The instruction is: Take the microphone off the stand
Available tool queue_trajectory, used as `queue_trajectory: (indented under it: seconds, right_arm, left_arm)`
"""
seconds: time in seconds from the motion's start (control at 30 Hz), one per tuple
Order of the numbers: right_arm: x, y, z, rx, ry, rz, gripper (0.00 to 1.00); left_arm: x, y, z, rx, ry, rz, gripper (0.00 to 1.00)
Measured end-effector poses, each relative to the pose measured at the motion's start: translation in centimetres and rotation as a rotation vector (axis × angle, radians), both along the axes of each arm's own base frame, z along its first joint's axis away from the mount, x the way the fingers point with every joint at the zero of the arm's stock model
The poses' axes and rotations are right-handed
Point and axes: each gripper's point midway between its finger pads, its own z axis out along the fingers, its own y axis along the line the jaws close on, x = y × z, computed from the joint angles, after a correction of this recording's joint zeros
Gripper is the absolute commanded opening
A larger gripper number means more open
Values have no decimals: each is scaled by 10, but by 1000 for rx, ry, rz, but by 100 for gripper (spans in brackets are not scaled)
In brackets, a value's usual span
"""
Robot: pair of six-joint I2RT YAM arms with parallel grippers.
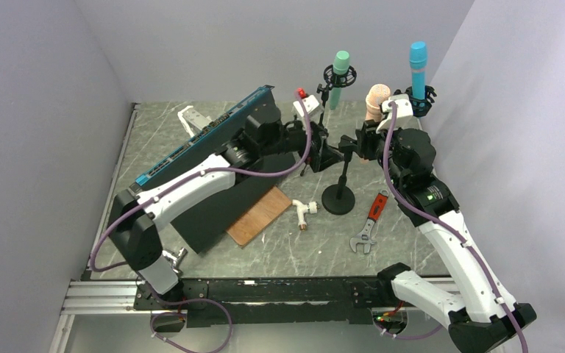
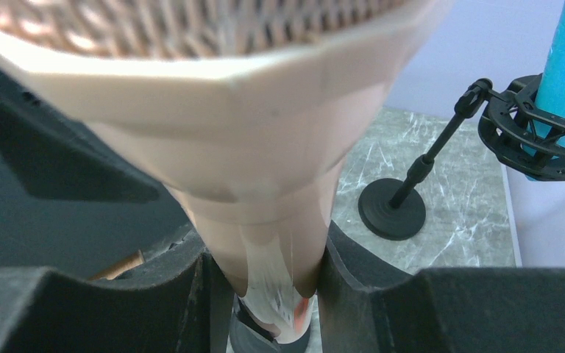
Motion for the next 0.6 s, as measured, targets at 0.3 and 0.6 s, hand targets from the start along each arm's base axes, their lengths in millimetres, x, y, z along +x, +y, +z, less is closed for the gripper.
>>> queue_trajectory:
  seconds: [0.3, 0.6]
  right_arm:
    - [-8, -3, -1, 1, 6, 0, 0]
    - [-8, -3, -1, 1, 6, -1, 0]
  left_arm:
    - [20, -44, 1, 43, -98, -149, 99]
    - [9, -54, -23, 76, -124, -298, 89]
